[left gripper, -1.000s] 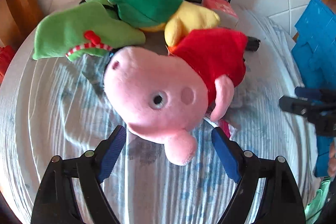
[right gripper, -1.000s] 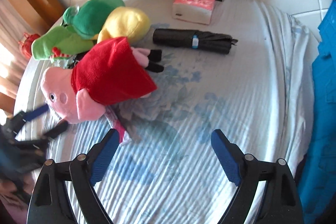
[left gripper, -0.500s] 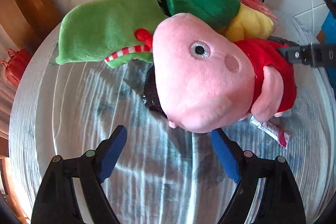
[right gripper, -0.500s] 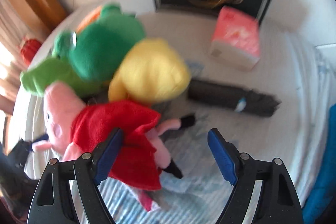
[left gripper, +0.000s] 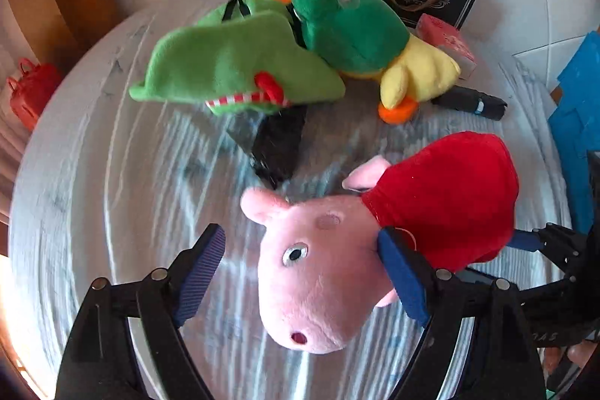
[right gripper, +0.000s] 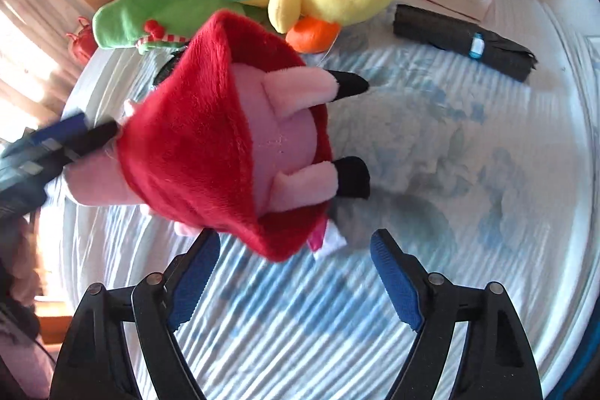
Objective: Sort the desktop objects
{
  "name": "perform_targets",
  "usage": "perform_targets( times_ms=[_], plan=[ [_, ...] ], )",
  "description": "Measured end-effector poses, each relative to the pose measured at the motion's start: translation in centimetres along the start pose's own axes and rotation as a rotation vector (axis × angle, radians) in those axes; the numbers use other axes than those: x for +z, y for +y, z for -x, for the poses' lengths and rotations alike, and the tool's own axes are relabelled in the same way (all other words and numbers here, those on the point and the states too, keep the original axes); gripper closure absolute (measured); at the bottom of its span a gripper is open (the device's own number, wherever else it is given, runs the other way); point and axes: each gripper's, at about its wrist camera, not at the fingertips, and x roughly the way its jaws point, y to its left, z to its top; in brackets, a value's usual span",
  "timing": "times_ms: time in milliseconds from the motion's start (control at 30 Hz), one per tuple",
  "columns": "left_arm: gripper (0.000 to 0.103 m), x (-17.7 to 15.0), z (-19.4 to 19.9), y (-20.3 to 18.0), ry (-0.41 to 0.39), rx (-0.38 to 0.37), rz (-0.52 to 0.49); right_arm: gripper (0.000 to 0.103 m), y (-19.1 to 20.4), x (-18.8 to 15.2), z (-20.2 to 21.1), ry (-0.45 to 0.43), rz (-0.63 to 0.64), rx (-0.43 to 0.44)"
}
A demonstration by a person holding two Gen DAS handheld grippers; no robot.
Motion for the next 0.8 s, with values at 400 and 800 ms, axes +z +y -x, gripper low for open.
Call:
perform_targets(
  times_ms=[400,800],
  plan=[
    [0.020,-6.8,-0.5,-1.7,0.051,0.010,-0.056,0.000,0.7,-0.9,2.5,-0.042,0.001,0.051],
    [0.020,-3.9,-3.2,-1.7,0.036,0.008,-0.063,0.000,2.3,2.7,-1.1,-0.047,0.040,0.052]
  ],
)
